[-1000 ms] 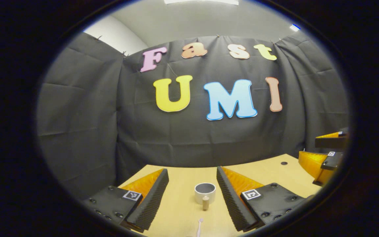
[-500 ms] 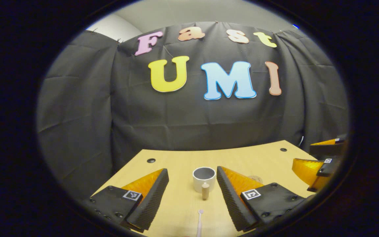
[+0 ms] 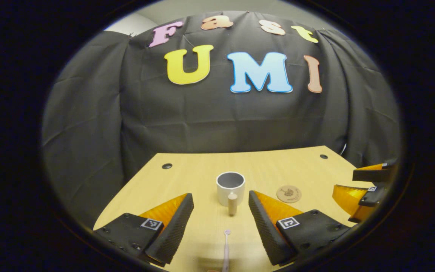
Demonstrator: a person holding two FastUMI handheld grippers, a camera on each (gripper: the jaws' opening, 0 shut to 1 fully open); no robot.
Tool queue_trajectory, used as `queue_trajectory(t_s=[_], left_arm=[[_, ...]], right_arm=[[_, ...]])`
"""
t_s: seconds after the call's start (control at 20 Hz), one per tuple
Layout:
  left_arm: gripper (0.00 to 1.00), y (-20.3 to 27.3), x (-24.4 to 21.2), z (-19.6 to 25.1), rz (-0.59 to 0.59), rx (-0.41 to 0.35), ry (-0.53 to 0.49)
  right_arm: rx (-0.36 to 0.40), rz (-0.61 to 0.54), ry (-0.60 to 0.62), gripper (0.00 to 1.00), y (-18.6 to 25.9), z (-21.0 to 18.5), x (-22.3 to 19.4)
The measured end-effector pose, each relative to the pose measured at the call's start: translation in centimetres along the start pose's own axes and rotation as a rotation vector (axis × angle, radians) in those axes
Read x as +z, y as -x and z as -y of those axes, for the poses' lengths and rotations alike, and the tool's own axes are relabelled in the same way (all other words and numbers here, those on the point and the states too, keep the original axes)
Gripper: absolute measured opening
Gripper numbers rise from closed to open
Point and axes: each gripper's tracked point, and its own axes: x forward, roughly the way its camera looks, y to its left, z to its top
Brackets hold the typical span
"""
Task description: Put the toothbrush and toothpaste on the desktop into the cup, then pick up the cup and place it on the coaster on the desktop.
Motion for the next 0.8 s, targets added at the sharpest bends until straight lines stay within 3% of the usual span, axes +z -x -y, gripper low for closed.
queue_trajectory(t_s=[0.8], left_arm=[[0.95, -2.9, -8.8, 0.3, -0.343, -0.046, 0.06]], right_arm=[[0.05, -0.292, -0.003, 0.89, -1.7, -1.2, -6.8]])
